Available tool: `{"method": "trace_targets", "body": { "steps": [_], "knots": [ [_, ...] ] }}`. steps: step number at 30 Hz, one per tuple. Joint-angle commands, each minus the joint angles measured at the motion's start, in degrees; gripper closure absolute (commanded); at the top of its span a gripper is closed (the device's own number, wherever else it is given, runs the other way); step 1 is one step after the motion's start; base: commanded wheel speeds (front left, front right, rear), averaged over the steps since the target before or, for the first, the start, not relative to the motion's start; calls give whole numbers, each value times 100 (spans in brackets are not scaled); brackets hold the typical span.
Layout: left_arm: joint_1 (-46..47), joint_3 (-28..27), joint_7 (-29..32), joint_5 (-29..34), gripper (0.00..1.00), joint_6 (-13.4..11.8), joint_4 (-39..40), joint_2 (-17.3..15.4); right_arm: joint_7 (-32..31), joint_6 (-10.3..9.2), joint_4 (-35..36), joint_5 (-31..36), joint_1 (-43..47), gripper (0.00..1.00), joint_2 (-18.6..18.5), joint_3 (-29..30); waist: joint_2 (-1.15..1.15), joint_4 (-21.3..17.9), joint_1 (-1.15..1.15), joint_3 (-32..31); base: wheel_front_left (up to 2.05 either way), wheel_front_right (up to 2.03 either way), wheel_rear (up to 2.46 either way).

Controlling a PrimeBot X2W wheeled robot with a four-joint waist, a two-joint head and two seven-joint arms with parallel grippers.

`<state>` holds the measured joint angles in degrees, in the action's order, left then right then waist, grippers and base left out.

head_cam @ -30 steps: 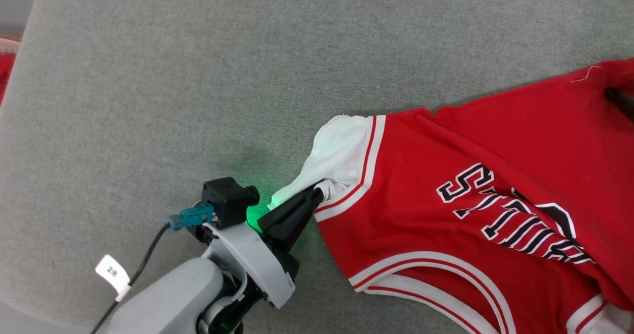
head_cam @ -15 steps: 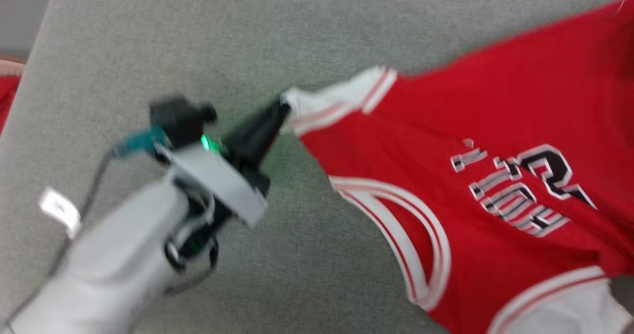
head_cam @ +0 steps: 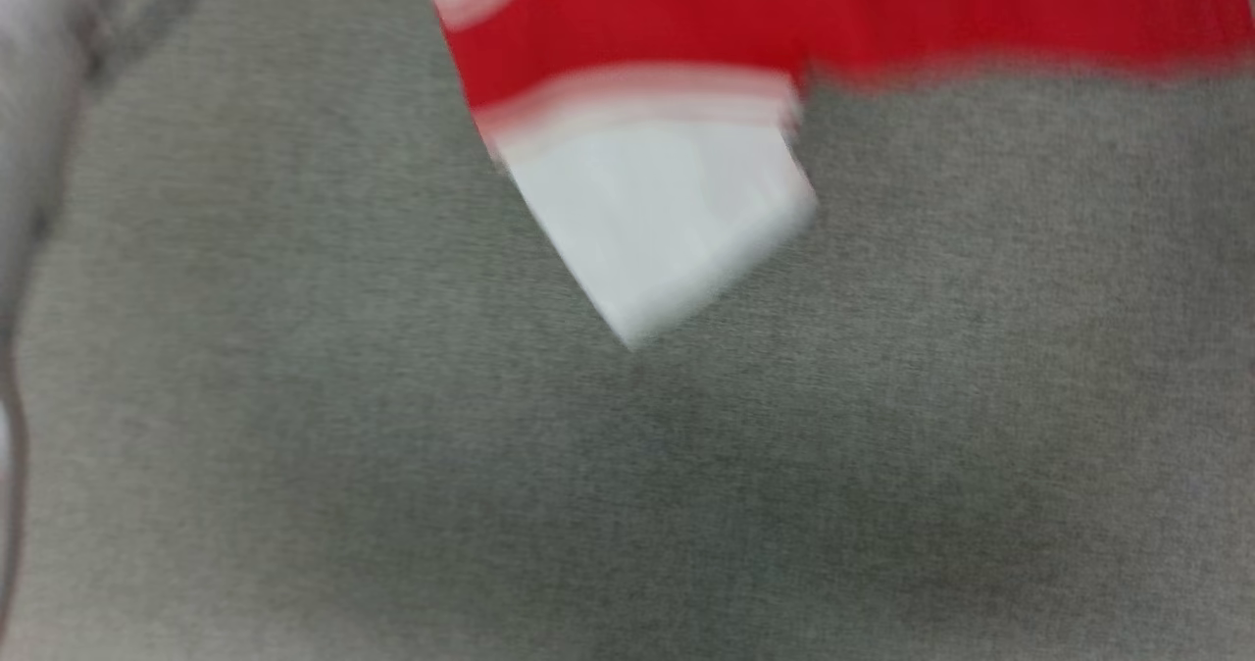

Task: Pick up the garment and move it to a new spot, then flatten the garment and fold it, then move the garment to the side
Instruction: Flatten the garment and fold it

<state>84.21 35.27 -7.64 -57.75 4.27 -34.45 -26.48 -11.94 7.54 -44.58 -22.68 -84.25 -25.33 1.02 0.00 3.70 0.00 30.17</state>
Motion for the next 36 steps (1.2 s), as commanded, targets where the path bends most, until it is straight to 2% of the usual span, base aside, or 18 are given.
{"method": "trace_targets", "body": {
  "steps": [1, 5, 8, 12, 16, 19, 25, 27, 30, 34, 36],
  "knots": [
    [434, -184, -138, -20, 100, -118, -302, 57, 243, -11, -148, 139, -312, 100, 6, 218, 0, -286, 0, 319, 0, 0, 0],
    [1429, -516, -493, 0, 100, -180, -1092, 195, 777, -18, -544, 438, -939, 100, 120, 606, 0, -388, 0, 426, 0, 0, 0],
    [1755, -732, -650, -109, 100, -76, -1504, 377, 1021, -29, -909, 567, -1165, 100, 182, 743, 0, -412, 0, 397, 0, 0, 0],
    [1604, -704, -692, -224, 100, 179, -1947, 591, 1168, -29, -1299, 656, -1002, 100, 241, 522, 0, -418, 0, 315, 0, 0, 0],
    [1076, -700, -711, -521, 100, 308, -2081, 839, 1319, -22, -1273, 312, -522, 100, 239, -24, 0, -351, 0, 193, 0, 0, 0],
    [398, -510, -711, -702, 100, 318, -1688, 980, 1385, -13, -1018, -117, 41, 100, 128, -489, 0, -317, 0, 108, 0, 0, 0],
    [-1359, -254, -753, -1037, 100, 320, -436, 714, 1413, -8, 49, -1095, 1518, 100, -316, -1477, 0, -307, 0, -182, 0, 0, 0],
    [-1941, -396, -759, -986, 100, 320, -11, 630, 1414, -9, 499, -1380, 2103, 100, -589, -1732, 0, -275, 0, -307, 0, 0, 0],
    [-2943, -740, -755, -937, 100, 321, 497, 669, 1331, -9, 1222, -1816, 3057, 100, -938, -2059, 0, -206, 0, -556, 0, 0, 0],
    [-4114, -1199, -757, -724, 100, 321, 1117, 757, 1261, -9, 2042, -2238, 4264, 100, -1362, -2123, 0, -157, 0, -910, 0, 0, 0],
    [-4698, -1388, -758, -614, 100, 322, 1408, 826, 1245, -9, 2377, -2390, 4832, 100, -1457, -2056, 0, -147, 0, -1083, 0, 0, 0]
  ]
}}
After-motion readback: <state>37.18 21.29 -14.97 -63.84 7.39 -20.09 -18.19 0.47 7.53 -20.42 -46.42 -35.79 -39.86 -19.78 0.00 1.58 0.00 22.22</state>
